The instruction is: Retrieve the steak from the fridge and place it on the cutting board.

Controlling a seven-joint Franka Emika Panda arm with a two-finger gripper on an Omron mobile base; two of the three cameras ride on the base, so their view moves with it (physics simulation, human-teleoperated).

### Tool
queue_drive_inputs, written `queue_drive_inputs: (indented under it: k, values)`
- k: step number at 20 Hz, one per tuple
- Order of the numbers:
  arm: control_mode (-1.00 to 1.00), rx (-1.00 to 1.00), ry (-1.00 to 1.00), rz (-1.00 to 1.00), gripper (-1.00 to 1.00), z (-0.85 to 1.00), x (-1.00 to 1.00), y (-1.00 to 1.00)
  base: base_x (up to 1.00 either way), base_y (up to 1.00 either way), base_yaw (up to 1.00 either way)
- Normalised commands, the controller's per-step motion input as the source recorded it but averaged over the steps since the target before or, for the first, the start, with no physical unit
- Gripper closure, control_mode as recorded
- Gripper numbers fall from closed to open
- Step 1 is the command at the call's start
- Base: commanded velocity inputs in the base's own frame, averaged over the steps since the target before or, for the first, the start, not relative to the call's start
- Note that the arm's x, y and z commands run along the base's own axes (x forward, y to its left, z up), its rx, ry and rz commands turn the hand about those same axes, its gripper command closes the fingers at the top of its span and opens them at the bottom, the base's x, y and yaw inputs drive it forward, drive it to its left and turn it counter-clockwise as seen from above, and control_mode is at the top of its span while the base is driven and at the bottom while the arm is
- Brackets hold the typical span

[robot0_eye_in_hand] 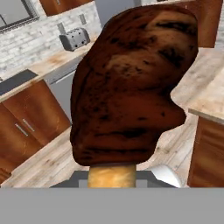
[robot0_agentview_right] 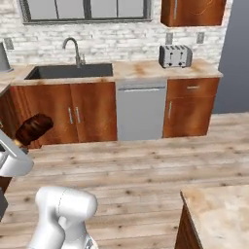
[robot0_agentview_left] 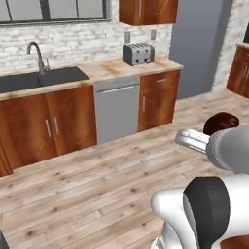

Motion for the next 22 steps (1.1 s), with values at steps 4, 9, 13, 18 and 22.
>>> queue_drive_inputs:
  k: [4, 9, 13, 18, 22]
  values:
    - [1.0, 0.0, 0.0, 0.0, 1.0, 0.0, 0.0, 0.0, -0.19, 0.12, 0.77]
    - [1.0, 0.0, 0.0, 0.0, 1.0, 0.0, 0.0, 0.0, -0.19, 0.0, 0.73]
    - [1.0, 0.0, 0.0, 0.0, 1.0, 0.0, 0.0, 0.0, -0.33, 0.0, 0.7]
    - [1.0, 0.0, 0.0, 0.0, 1.0, 0.0, 0.0, 0.0, -0.4, 0.04, 0.68]
    - [1.0, 0.0, 0.0, 0.0, 1.0, 0.0, 0.0, 0.0, -0.43, 0.35, 0.6]
